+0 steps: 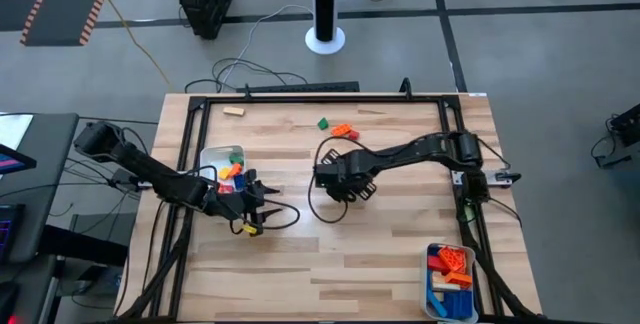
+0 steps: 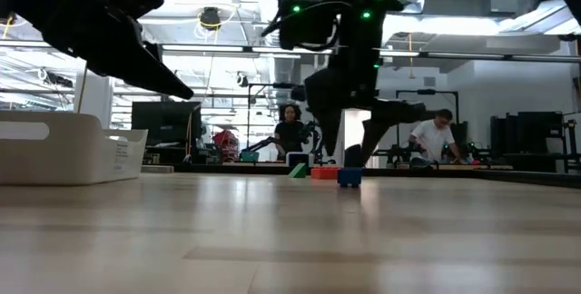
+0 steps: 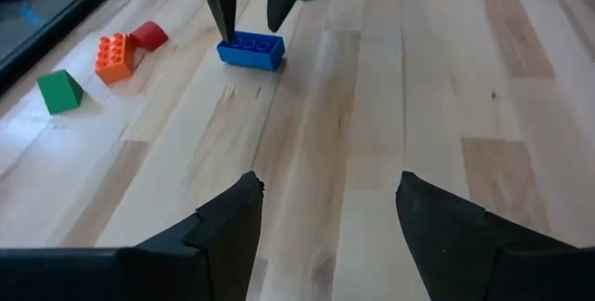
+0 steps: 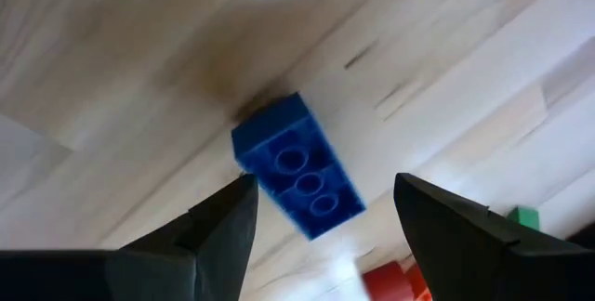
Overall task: Sort blocks by size
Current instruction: Put the blue large game piece into the gray bin
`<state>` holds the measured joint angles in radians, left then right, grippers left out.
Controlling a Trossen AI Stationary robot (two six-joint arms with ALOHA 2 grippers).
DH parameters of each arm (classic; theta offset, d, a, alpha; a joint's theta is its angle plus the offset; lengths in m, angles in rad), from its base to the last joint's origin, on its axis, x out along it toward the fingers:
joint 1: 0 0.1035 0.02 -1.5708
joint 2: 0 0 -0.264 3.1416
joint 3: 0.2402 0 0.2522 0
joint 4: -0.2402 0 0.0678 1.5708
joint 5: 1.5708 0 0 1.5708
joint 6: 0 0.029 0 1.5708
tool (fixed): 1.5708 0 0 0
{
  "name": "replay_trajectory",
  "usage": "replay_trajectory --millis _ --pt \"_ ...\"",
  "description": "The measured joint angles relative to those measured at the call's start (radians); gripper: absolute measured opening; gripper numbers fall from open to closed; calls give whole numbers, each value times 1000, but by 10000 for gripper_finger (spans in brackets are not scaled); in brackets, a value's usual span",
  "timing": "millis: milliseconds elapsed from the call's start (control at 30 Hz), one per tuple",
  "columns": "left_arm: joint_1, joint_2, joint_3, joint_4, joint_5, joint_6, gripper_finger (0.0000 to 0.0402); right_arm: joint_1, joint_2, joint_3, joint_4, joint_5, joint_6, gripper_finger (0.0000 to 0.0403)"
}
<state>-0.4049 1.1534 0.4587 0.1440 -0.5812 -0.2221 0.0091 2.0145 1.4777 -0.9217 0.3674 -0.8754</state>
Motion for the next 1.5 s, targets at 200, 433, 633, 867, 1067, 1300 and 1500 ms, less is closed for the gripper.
replay_trajectory --millis 200,433,633,867,1067,1300,1500 --pt "-27 -1 0 -30 0 -74 235 -27 70 65 -91 6 -103 286" --pt "-57 0 0 -71 0 -131 235 -44 84 65 -76 4 -163 285" --pt "-60 0 0 -73 0 -146 235 -60 114 65 -63 -42 -173 280" --pt "-70 -28 1 -83 0 -126 235 -73 118 65 -88 -71 -99 165" --pt "-72 -160 2 -155 -34 -54 235 -64 73 65 -267 -127 95 154" --pt "-16 -251 2 -111 -121 160 235 26 -80 65 -482 -211 534 154" --pt "86 -251 2 -32 -54 252 235 203 -209 65 -513 -413 979 154"
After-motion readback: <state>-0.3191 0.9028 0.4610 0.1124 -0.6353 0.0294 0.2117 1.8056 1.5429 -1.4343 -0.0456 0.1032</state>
